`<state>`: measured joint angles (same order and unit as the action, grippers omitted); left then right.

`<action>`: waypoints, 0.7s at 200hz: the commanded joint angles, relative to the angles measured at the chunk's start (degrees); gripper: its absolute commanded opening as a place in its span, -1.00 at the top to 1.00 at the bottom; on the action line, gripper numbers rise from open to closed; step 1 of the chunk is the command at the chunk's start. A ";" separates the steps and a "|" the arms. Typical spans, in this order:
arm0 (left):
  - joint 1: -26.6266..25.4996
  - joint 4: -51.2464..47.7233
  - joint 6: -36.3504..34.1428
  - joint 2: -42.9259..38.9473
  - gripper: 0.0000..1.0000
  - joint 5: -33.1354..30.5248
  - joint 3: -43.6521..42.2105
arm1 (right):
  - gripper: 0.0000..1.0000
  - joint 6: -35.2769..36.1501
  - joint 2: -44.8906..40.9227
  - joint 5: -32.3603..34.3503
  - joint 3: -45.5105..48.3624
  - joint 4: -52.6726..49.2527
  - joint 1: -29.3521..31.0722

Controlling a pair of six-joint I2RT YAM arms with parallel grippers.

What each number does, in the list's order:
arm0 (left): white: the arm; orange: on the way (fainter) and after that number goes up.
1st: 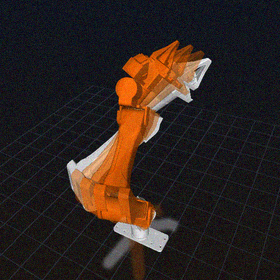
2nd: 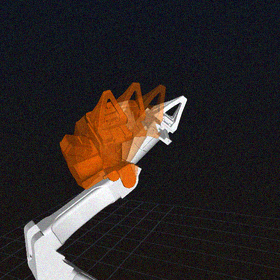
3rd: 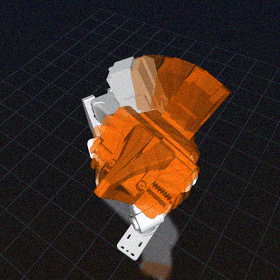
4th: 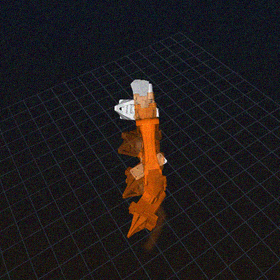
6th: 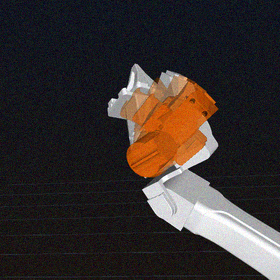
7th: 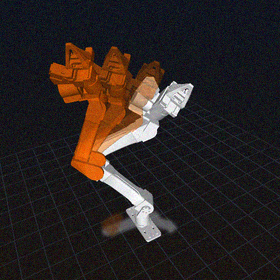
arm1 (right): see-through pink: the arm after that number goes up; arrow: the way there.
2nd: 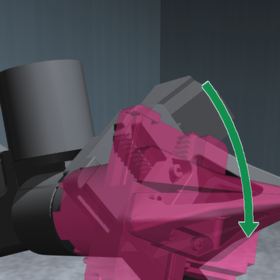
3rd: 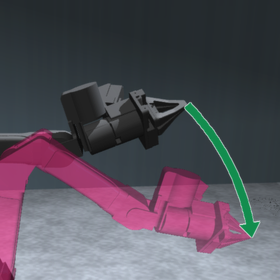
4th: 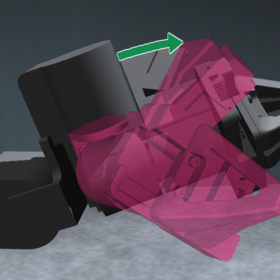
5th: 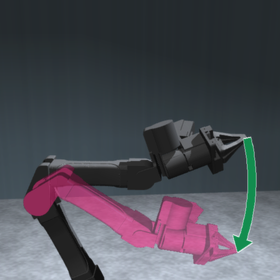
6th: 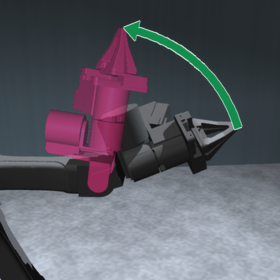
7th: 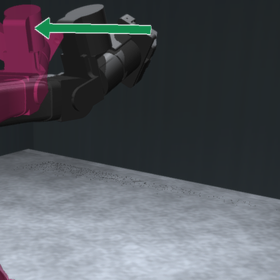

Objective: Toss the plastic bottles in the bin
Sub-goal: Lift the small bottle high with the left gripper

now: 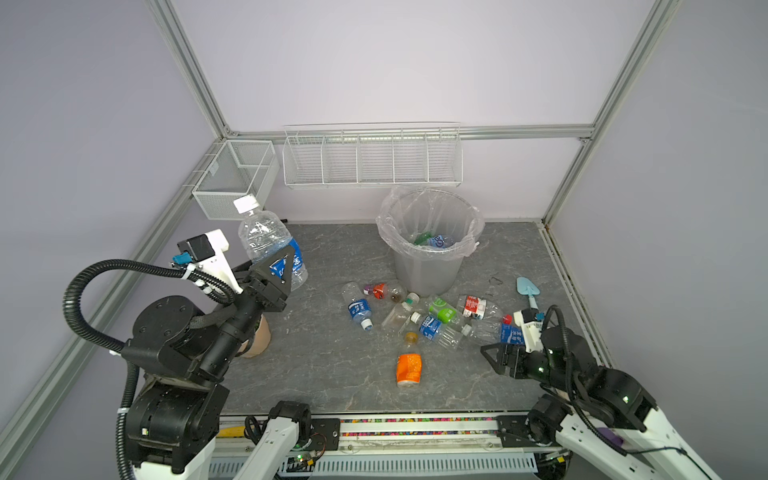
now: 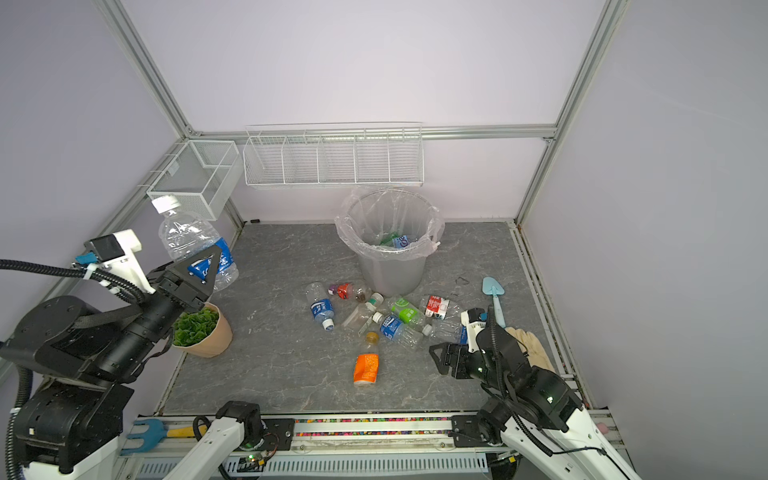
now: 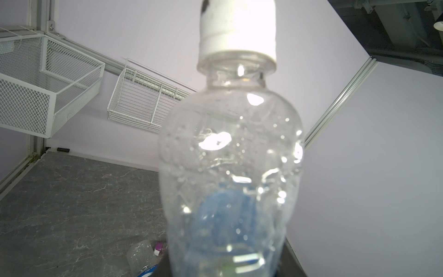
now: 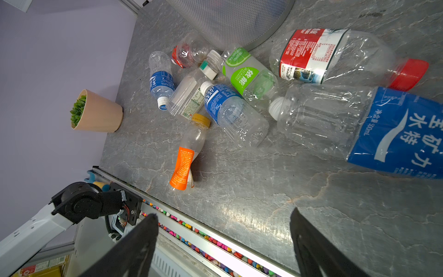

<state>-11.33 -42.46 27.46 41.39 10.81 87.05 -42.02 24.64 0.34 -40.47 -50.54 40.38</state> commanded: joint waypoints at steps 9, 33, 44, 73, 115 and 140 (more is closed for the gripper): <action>-0.26 3.95 -0.90 1.50 1.00 1.28 5.36 | -0.76 -1.00 -0.38 0.12 0.18 -0.34 0.37; -0.26 6.23 -0.19 5.64 1.00 2.18 9.16 | -0.76 -1.28 -1.08 0.32 0.39 -0.60 0.36; -0.27 7.68 0.87 7.56 1.00 2.85 10.42 | -0.77 -1.40 -1.37 0.40 0.41 -0.74 0.33; -0.27 15.40 6.36 14.00 1.00 6.71 10.77 | -0.76 -1.64 -1.70 0.36 0.26 -0.70 0.44; -13.30 20.30 0.42 27.89 1.00 -3.87 12.60 | -0.77 -1.44 -0.60 -0.03 -0.79 -0.30 0.40; -22.10 11.82 -8.27 45.32 0.87 -8.58 25.57 | -0.77 -1.34 0.36 -0.50 -1.60 0.25 0.40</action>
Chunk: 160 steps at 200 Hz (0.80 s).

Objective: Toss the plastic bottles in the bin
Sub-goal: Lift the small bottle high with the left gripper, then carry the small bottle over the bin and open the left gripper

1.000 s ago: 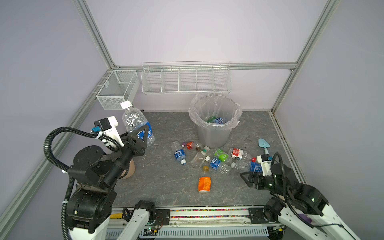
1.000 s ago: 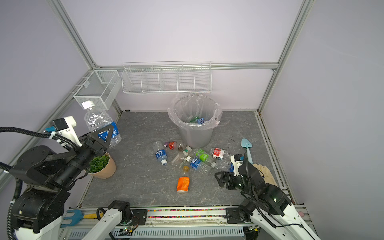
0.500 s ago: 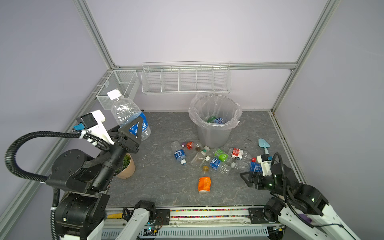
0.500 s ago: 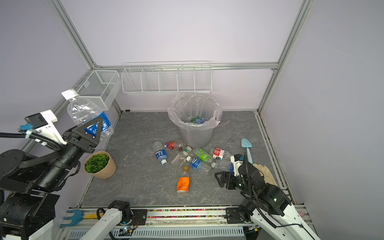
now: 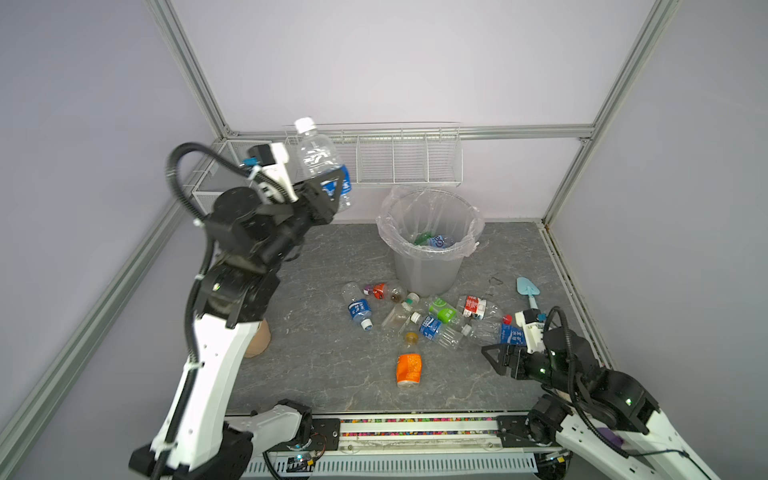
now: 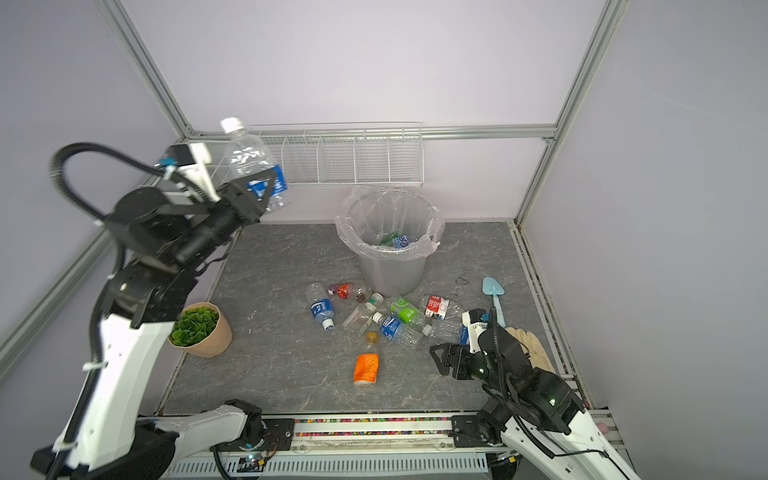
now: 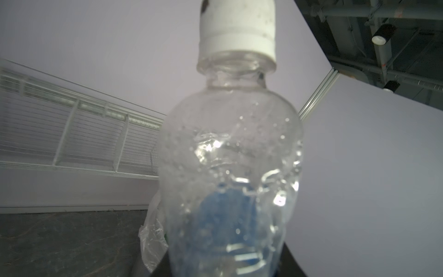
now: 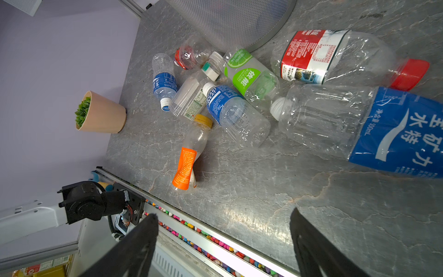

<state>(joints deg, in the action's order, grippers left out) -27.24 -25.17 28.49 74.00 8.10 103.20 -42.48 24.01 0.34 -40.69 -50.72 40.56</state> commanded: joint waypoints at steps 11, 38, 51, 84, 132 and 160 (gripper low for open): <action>-6.33 -9.83 -9.81 21.66 0.00 -5.69 15.19 | -0.77 -1.03 1.00 -1.06 -1.71 0.71 0.32; -6.50 -29.93 -10.87 40.57 -0.70 -8.96 36.52 | -0.76 -1.02 -0.72 -0.95 -3.35 -2.00 0.38; -7.40 -35.73 -10.77 43.53 -0.98 -10.93 44.48 | -0.77 -0.61 -2.73 0.40 -4.25 -5.44 0.32; -8.79 -21.83 -10.76 32.21 -0.98 -10.90 30.77 | -0.76 -0.63 -6.80 3.18 -4.36 -9.31 0.36; -8.96 -14.94 -8.71 23.46 -0.98 -9.50 22.36 | -0.76 -1.56 -6.31 2.65 -3.35 -8.96 0.39; -9.23 -14.58 -8.62 20.34 -0.98 -9.48 21.01 | -0.77 -2.37 -5.93 4.29 -3.93 -9.91 0.38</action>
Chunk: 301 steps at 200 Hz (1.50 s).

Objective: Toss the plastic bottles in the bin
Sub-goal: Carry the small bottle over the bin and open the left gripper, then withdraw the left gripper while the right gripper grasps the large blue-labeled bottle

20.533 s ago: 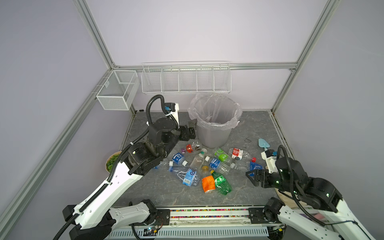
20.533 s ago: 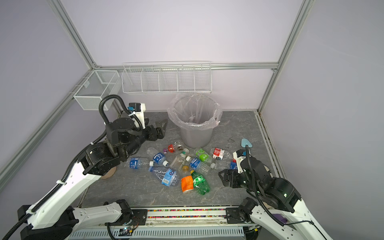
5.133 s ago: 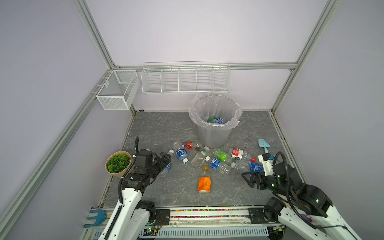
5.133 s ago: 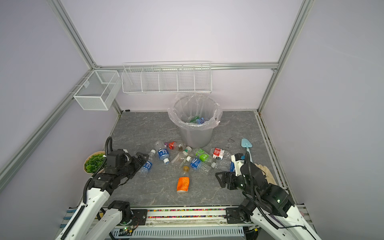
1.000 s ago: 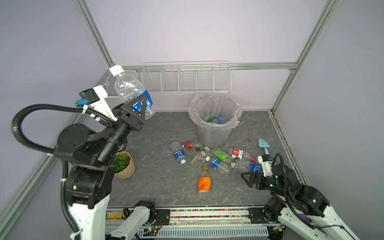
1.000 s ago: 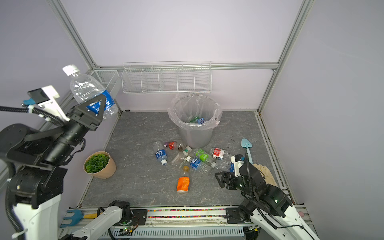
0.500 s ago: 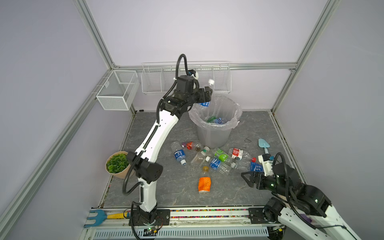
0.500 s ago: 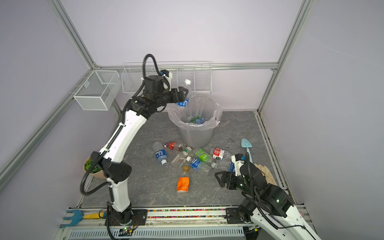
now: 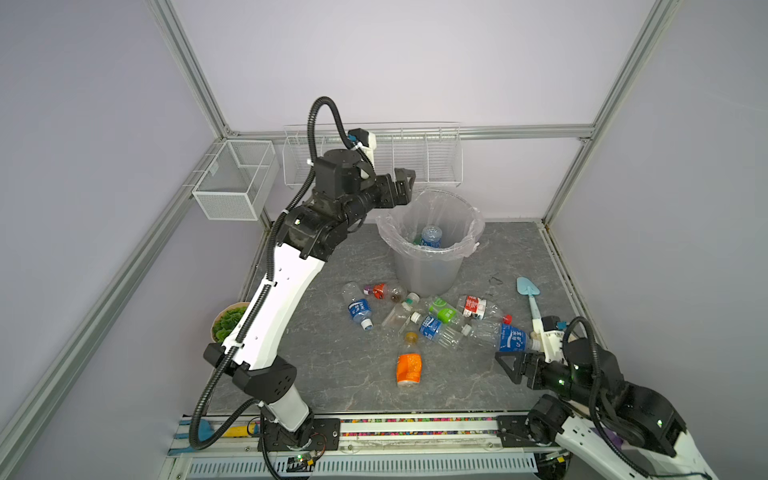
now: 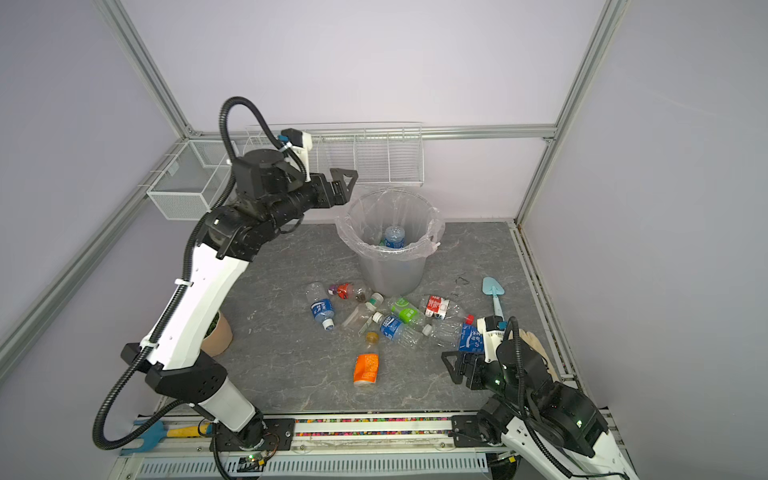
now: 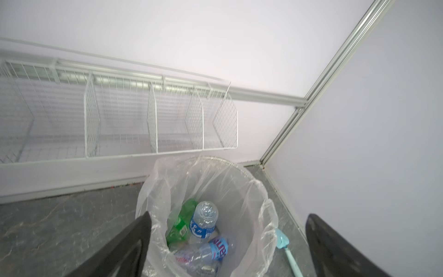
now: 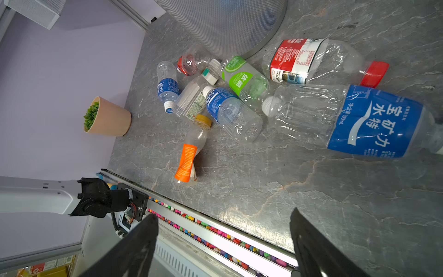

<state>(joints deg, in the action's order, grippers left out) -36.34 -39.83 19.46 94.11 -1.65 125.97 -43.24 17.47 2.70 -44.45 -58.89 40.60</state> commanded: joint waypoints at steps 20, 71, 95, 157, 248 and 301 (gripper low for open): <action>-0.23 2.06 0.64 -3.58 -0.98 0.60 -4.79 | -0.76 -1.72 1.69 2.71 -0.47 -2.16 0.28; -0.23 6.23 1.36 -14.57 -0.98 1.86 -12.59 | -0.77 -5.10 6.12 4.71 -0.91 -2.27 0.34; -0.23 8.64 1.72 -20.50 -0.98 2.90 -18.02 | -0.77 -9.49 7.22 4.54 1.05 0.96 0.33; -0.31 12.15 3.18 -36.90 -0.99 4.08 -34.73 | -0.77 -26.55 7.82 3.64 12.25 15.13 -0.34; -0.31 9.70 6.59 -54.73 -0.98 2.03 -52.26 | -0.77 -54.62 -1.56 12.99 26.71 21.46 -2.04; -0.31 8.13 7.60 -57.75 -0.98 2.59 -54.59 | -0.77 -59.66 -2.25 18.64 31.08 24.83 -1.97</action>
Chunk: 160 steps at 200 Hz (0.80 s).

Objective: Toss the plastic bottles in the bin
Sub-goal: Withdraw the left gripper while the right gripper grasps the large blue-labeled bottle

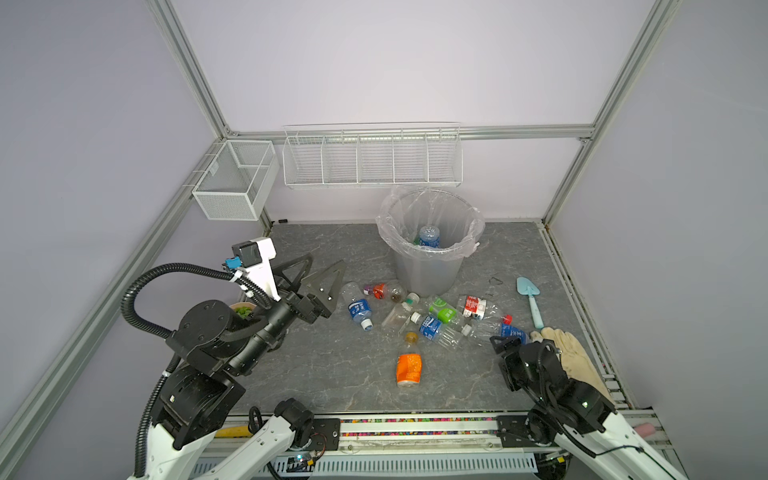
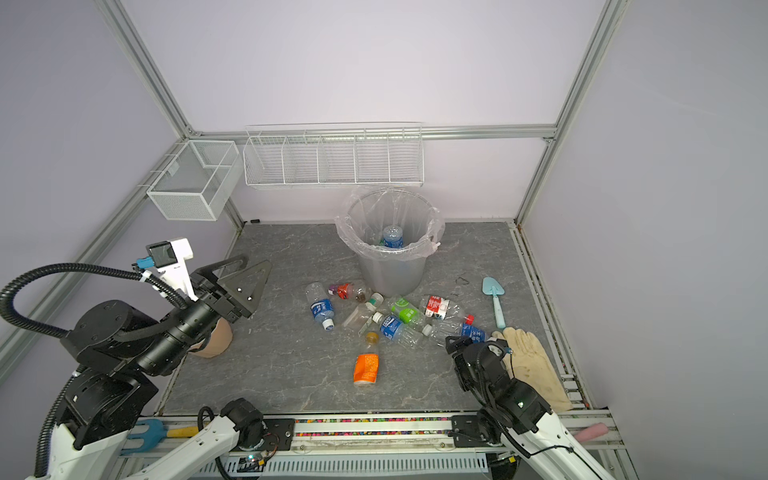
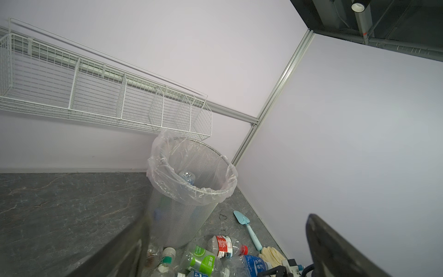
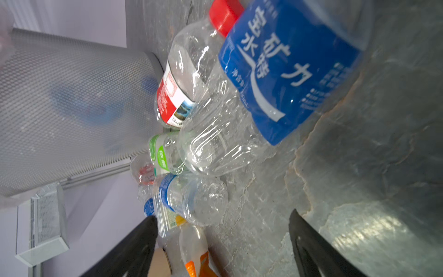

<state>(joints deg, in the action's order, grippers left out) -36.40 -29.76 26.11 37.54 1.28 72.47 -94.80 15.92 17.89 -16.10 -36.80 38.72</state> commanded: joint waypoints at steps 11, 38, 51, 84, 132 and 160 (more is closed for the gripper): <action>-0.25 -2.12 1.29 -1.93 -0.99 -0.34 -1.61 | -0.77 -9.25 -0.87 4.19 3.79 3.91 -0.13; -0.25 -2.56 1.93 -3.47 -0.99 -0.58 -3.00 | -0.77 -11.16 -0.18 6.27 4.82 4.38 -0.14; -0.24 -2.86 2.40 -4.11 -0.99 -0.55 -3.68 | -0.77 -11.79 0.20 7.26 5.19 4.86 -0.20; -0.25 -4.01 2.92 -6.04 -0.99 -1.01 -5.38 | -0.77 -13.19 0.76 9.18 6.35 6.39 -0.15; -0.20 -5.71 2.90 -7.72 -0.99 -1.75 -5.93 | -0.77 -14.70 5.58 8.53 8.06 11.11 -0.15; -0.20 -6.18 2.90 -8.01 -0.99 -1.97 -5.93 | -0.77 -14.71 9.47 9.17 7.95 14.17 -0.22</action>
<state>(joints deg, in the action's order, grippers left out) -36.40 -34.57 28.67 30.13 0.05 66.98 -103.77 22.74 26.98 -9.39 -26.57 38.70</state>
